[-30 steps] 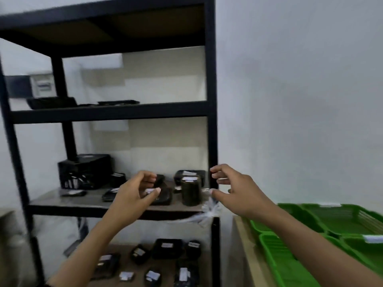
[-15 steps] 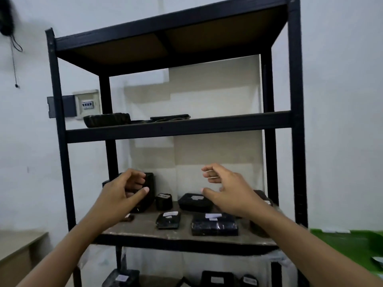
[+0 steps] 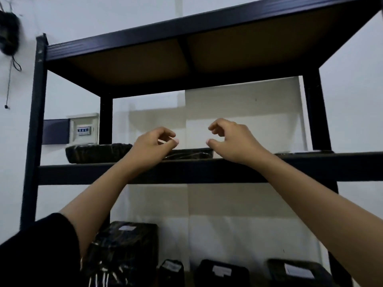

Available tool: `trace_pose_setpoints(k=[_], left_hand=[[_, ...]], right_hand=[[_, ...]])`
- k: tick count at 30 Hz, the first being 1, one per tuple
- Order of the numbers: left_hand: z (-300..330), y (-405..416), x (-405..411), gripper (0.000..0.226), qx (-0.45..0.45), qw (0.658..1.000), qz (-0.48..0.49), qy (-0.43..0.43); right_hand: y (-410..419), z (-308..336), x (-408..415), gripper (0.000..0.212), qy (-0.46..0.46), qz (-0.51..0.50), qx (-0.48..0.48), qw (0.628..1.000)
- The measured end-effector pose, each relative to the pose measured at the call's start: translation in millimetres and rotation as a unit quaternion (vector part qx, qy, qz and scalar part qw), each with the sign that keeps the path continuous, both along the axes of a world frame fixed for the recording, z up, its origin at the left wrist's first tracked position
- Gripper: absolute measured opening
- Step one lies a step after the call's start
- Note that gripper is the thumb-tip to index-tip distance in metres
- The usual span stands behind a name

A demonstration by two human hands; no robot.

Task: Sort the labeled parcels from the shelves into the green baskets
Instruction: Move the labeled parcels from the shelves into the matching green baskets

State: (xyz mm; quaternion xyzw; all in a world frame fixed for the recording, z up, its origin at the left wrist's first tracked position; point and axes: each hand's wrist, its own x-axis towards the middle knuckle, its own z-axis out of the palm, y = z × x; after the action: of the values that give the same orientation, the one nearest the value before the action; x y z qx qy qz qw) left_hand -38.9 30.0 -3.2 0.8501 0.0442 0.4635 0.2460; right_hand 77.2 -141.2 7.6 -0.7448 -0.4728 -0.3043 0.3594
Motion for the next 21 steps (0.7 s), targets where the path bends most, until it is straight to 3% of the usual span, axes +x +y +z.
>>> trace_pose_setpoints(k=[3, 6, 9, 14, 19, 21], left_hand=[[20.6, 21.0, 37.2, 0.038, 0.043, 0.991, 0.101, 0.075], [32.3, 41.9, 66.5, 0.049, 0.072, 0.956, 0.202, 0.201], [34.9, 57.2, 83.0, 0.047, 0.022, 0.945, 0.206, 0.253], [32.4, 71.4, 93.8, 0.035, -0.019, 0.956, 0.185, 0.227], [33.9, 76.7, 89.6, 0.023, -0.181, 0.965, -0.006, 0.19], [33.7, 76.1, 87.5, 0.019, -0.19, 0.964, -0.047, 0.179]], right_hand=[[33.5, 24.9, 21.5, 0.049, 0.059, -0.055, -0.117, 0.99], [55.0, 32.0, 34.0, 0.055, 0.074, -0.128, -0.259, 0.955], [67.2, 30.8, 46.3, 0.051, 0.134, -0.143, -0.31, 0.93], [75.2, 29.9, 66.5, 0.049, 0.235, -0.094, -0.167, 0.953], [70.2, 29.7, 72.1, 0.011, 0.281, -0.107, -0.027, 0.953], [70.4, 30.4, 73.6, 0.03, 0.297, -0.101, 0.023, 0.949]])
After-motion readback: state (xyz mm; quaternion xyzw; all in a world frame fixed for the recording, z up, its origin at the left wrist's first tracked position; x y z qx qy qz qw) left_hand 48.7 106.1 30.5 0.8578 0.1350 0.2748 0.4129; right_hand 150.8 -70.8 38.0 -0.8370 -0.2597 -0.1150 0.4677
